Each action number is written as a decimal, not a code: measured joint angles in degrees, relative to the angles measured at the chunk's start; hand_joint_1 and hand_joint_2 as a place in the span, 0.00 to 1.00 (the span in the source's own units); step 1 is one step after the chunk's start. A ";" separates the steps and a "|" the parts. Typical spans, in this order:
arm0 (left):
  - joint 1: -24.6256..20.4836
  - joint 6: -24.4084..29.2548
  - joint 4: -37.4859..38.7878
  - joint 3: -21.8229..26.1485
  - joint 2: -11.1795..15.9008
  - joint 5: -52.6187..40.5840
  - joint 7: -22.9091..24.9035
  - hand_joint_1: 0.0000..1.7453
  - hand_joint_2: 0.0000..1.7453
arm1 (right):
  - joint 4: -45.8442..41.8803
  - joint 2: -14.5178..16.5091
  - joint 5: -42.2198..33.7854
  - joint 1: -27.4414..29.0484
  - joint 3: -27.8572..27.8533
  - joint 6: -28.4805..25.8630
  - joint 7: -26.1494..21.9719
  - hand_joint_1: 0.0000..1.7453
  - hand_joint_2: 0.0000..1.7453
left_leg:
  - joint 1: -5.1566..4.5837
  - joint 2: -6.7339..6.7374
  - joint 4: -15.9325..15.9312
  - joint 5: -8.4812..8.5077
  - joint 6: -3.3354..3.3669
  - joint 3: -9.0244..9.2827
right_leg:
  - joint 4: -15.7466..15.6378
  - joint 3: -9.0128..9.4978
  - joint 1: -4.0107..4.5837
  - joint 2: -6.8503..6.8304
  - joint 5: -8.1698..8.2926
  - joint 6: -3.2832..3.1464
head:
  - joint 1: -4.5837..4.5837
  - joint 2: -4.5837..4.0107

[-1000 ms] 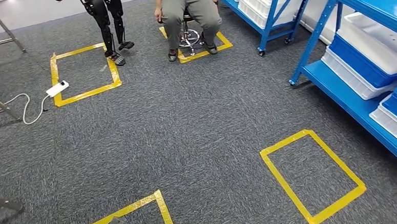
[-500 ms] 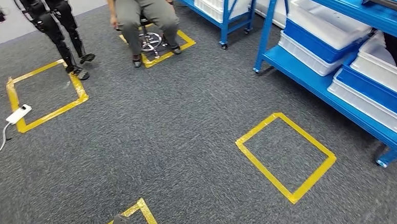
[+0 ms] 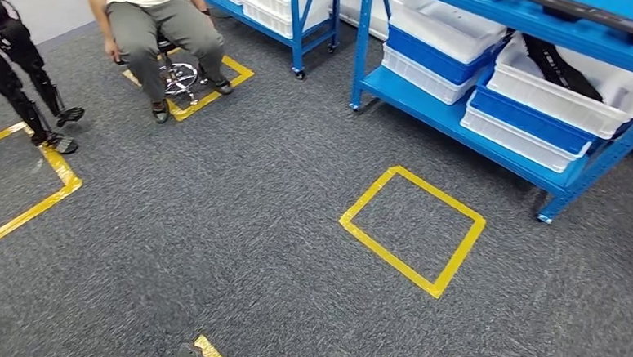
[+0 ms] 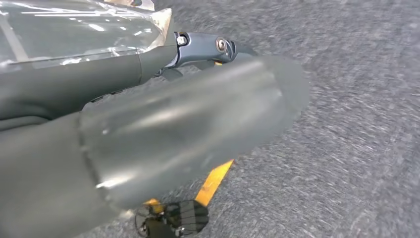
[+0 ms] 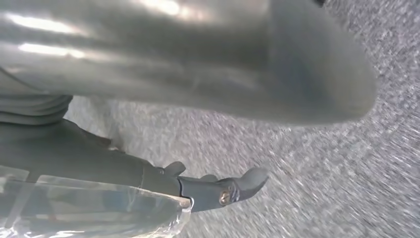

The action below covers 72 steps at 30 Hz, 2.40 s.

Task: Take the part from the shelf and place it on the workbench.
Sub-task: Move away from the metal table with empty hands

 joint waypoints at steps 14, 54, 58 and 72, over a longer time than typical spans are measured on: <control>-0.24 0.01 -0.05 -0.02 -0.07 -0.01 0.02 0.00 0.00 | 0.00 -0.02 -0.07 -0.07 -0.01 0.04 -0.04 0.00 0.00 | -0.56 7.35 0.72 -1.67 -1.93 0.61 | -7.22 5.39 -0.11 -5.25 1.82 -0.88 | 0.16 0.00; -0.24 0.52 -0.34 -0.11 0.52 -1.02 -0.28 0.00 0.00 | 0.00 0.52 0.61 0.25 0.99 0.28 0.68 0.00 0.00 | 0.18 1.22 7.25 0.50 -2.99 -6.02 | -7.03 9.47 0.16 -2.05 -1.62 -2.63 | 0.30 0.00; -0.40 0.48 -0.37 -0.12 0.52 -1.01 -0.29 0.00 0.00 | 0.00 0.58 0.59 0.08 1.00 0.29 0.68 0.00 0.00 | -0.28 1.09 1.75 1.23 -1.69 -3.29 | -7.00 10.16 0.91 -1.88 -2.55 -1.24 | 0.30 0.00; -0.41 0.48 -0.39 -0.09 0.39 -1.03 -0.36 0.00 0.00 | 0.00 0.51 0.62 0.36 1.05 0.28 0.72 0.00 0.00 | -0.15 1.06 0.58 -2.93 -1.64 2.59 | -5.50 2.98 0.22 -3.71 1.68 0.14 | 0.53 0.00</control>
